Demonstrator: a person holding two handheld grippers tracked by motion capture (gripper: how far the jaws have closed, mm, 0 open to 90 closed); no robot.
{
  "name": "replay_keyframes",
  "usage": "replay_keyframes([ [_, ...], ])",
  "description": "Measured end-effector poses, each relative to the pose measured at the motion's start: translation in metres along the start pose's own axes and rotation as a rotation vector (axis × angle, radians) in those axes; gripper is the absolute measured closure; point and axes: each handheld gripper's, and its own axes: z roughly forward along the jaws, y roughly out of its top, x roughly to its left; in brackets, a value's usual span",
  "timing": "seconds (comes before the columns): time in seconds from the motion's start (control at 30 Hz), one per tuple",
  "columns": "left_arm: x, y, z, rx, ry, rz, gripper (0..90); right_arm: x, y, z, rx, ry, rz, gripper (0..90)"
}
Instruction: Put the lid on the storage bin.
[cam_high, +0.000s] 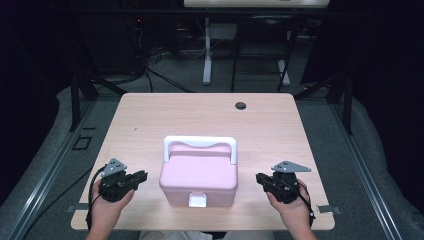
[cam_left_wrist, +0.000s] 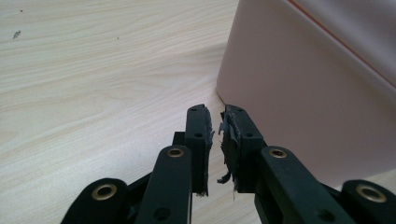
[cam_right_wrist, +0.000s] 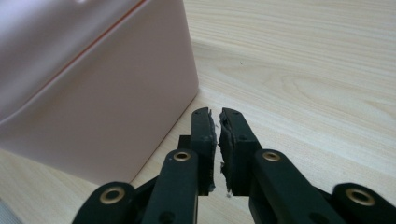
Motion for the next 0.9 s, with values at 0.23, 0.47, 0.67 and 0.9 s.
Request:
replay_keyframes([
  [0.23,0.004,-0.006,0.001,0.006,0.001,-0.010,78.0,-0.006,-0.012,0.007,0.000,-0.017,0.026,79.2],
  [0.47,0.006,-0.010,0.003,0.007,0.006,-0.016,77.2,-0.011,-0.017,0.009,-0.013,-0.044,0.024,75.9],
  [0.67,0.007,-0.015,0.007,0.024,0.009,-0.013,77.3,-0.010,-0.021,0.010,-0.018,-0.059,0.006,75.4],
  [0.9,0.006,-0.018,0.007,0.026,0.014,-0.006,77.2,-0.009,-0.026,0.010,-0.024,-0.062,0.000,74.9],
])
